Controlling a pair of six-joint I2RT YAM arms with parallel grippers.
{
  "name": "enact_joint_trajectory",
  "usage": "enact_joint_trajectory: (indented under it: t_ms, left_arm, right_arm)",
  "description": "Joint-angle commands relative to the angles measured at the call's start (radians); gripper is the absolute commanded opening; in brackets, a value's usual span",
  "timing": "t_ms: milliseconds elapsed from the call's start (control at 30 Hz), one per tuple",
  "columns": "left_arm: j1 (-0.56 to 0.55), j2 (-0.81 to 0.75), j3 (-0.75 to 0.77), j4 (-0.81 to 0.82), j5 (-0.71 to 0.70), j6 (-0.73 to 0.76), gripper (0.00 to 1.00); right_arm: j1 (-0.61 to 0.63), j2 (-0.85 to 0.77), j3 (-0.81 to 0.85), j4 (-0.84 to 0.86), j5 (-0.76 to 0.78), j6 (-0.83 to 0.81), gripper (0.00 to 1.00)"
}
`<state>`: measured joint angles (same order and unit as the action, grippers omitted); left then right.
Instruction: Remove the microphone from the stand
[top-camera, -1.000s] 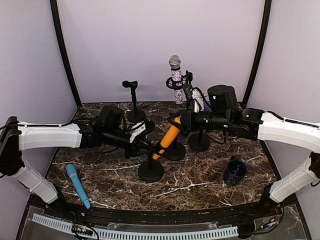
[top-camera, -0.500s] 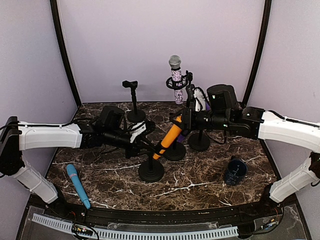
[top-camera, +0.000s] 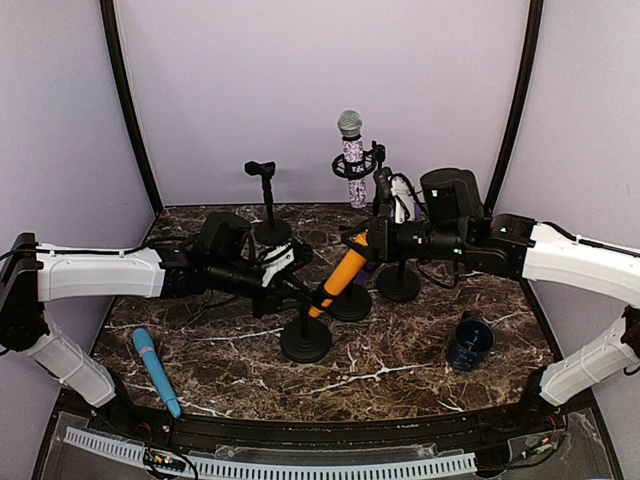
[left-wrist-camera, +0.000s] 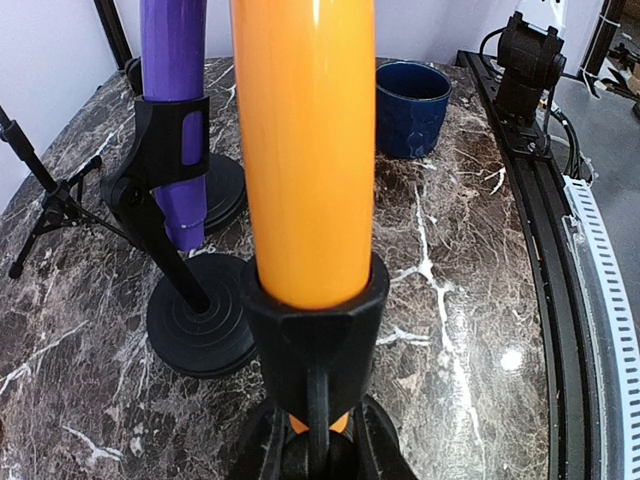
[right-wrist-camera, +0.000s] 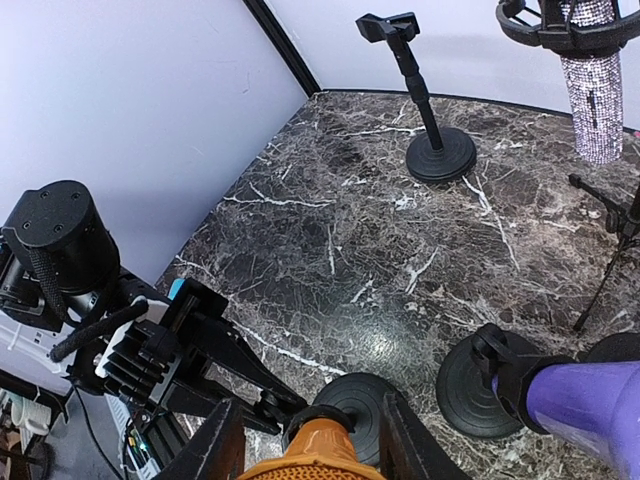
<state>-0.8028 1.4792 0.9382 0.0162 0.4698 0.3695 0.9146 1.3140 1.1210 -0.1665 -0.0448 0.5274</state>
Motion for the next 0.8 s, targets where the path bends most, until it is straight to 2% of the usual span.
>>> enact_joint_trajectory:
  t_ms: [0, 233, 767]
  left_arm:
    - [0.018, 0.014, -0.03, -0.16, -0.081, 0.032, 0.0]
    - [0.016, 0.016, -0.031, -0.16, -0.083, 0.032, 0.0]
    - [0.005, 0.027, -0.032, -0.17, -0.113, 0.049, 0.0]
  right_arm:
    - [-0.028, -0.106, 0.023, 0.162, -0.055, -0.045, 0.33]
    - [-0.031, -0.124, 0.013, 0.197, -0.096, -0.076, 0.33]
    - [-0.049, -0.063, 0.074, 0.102, 0.042, 0.053, 0.31]
